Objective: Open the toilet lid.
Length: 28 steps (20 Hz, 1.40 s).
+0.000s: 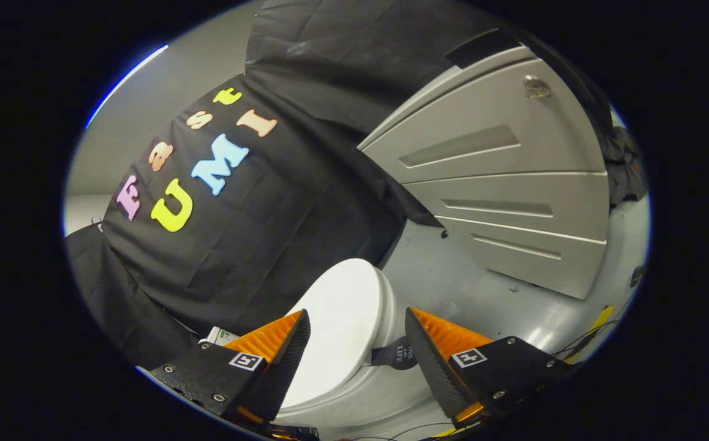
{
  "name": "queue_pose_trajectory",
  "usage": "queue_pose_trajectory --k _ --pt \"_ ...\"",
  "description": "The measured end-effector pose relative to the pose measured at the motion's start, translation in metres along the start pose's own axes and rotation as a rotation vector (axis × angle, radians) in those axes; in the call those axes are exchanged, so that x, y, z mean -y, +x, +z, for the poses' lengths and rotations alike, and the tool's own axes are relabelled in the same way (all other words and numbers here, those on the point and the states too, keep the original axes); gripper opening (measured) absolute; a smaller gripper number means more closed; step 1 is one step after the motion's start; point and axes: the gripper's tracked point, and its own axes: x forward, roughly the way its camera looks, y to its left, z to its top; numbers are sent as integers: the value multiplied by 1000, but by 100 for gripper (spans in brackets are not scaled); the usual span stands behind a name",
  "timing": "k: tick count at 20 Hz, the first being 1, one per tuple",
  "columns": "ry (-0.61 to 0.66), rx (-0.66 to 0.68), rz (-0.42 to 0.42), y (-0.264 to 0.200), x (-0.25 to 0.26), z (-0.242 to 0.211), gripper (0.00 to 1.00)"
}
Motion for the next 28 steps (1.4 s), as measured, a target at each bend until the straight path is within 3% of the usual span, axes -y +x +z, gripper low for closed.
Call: queue_pose_trajectory --k 7,12,16,22,24,25,28 --pt "118 -78 -82 16 37 -32 95" --pt "237 -116 -92 20 49 -51 91" --pt "346 -82 -95 24 54 -51 74" --pt "340 -126 -50 30 36 -63 48" --pt "321 -133 -40 31 29 -64 36" --pt "317 -130 -44 32 30 -62 25" --pt "352 -134 -42 26 31 -56 18"
